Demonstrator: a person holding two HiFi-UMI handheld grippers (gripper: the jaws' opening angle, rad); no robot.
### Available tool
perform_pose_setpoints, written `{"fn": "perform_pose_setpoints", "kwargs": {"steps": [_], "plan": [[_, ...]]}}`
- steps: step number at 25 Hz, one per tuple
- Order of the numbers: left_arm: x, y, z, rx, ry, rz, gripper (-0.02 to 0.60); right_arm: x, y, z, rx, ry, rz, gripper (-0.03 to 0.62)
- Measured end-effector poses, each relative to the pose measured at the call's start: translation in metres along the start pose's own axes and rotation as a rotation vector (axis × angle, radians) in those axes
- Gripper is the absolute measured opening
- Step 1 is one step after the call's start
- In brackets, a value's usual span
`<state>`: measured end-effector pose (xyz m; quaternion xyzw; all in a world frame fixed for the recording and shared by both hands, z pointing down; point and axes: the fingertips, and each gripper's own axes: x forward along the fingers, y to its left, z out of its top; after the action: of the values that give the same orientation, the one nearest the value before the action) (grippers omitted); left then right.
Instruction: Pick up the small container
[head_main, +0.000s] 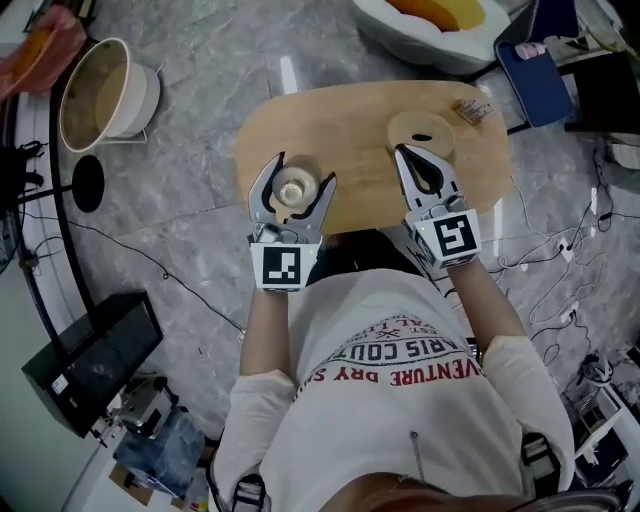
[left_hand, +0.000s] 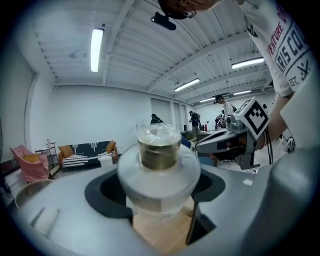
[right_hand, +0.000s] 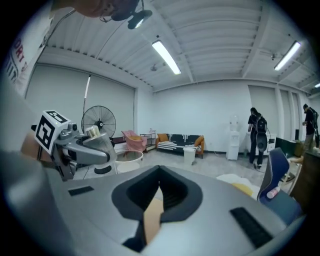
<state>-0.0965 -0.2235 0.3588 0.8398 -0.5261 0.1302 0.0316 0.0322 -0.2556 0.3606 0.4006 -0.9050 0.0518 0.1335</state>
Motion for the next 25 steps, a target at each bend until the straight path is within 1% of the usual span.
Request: {"fn": "perform_pose_setpoints", "kwargs": {"steps": [4, 7, 10, 13, 16, 18, 25], "plan": [[-0.020, 0.006, 0.032, 0.027, -0.041, 0.008, 0.337, -0.013, 0.012, 0.033, -0.044, -0.045, 0.019, -0.004], [-0.033, 0.010, 0.051, 0.019, -0.059, 0.026, 0.337, -0.019, 0.023, 0.054, -0.064, -0.082, 0.034, -0.005], [-0.043, 0.010, 0.067, 0.042, -0.099, 0.025, 0.337, -0.024, 0.037, 0.071, -0.083, -0.113, 0.053, -0.005], [-0.054, 0.008, 0.074, 0.031, -0.108, 0.028, 0.337, -0.027, 0.051, 0.082, -0.089, -0.137, 0.069, -0.005], [-0.061, 0.011, 0.080, 0.055, -0.126, 0.028, 0.337, -0.028, 0.057, 0.091, -0.086, -0.155, 0.069, -0.005], [-0.063, 0.015, 0.084, 0.051, -0.131, 0.033, 0.337, -0.027, 0.056, 0.097, -0.077, -0.164, 0.059, -0.005], [-0.073, 0.021, 0.087, 0.055, -0.161, 0.034, 0.337, -0.027, 0.061, 0.101, -0.053, -0.149, 0.034, -0.005]]}}
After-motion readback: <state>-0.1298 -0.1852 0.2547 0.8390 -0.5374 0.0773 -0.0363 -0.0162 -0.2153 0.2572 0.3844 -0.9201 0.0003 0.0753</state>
